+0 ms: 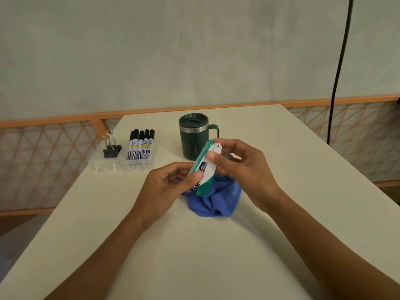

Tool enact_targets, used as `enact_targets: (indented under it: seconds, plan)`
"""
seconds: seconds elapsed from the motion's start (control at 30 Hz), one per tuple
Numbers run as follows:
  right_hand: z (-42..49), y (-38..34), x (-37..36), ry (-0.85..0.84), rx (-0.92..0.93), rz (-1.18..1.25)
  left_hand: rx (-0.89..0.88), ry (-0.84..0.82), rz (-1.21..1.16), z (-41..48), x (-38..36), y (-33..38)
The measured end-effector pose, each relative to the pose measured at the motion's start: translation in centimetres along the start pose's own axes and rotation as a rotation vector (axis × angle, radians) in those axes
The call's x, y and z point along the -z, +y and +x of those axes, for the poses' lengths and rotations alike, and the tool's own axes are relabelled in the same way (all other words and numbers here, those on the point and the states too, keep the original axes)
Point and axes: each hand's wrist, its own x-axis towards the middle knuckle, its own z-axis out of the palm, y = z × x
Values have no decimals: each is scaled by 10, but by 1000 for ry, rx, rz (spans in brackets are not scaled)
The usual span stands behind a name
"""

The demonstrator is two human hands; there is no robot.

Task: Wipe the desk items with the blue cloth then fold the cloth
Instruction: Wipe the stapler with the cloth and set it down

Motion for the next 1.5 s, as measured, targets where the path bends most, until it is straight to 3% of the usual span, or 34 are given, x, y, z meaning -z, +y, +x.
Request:
enact_targets:
  seconds: [0.2, 0.4, 0.57, 0.77, 0.87, 1.03, 1.17, 1.33, 1.5]
  plan:
    - [-2, 7, -10, 50, 0, 10, 74, -103, -10, 2, 16, 5]
    - [-2, 7, -12, -13, 3, -20, 126, -99, -44, 4, 26, 2]
    - [1, 5, 7, 45, 224, -472, 131, 65, -255, 12, 39, -3]
    - [3, -5, 32, -422, 132, -781, 142, 211, -336, 18, 44, -14]
    - [6, 1, 35, -553, 137, -962, 143, 241, -326, 19, 43, -14]
    - [1, -1, 45, -693, -29, -909, 186, 278, -344, 19, 42, -16]
    - [6, 2, 44, -521, 191, -834, 201, 302, -363, 19, 41, -14]
    - [6, 5, 30, -108, 481, -708, 135, 366, -195, 17, 39, -12]
    - [-1, 10, 12, 337, 592, -625, 75, 340, -106, 15, 36, -10]
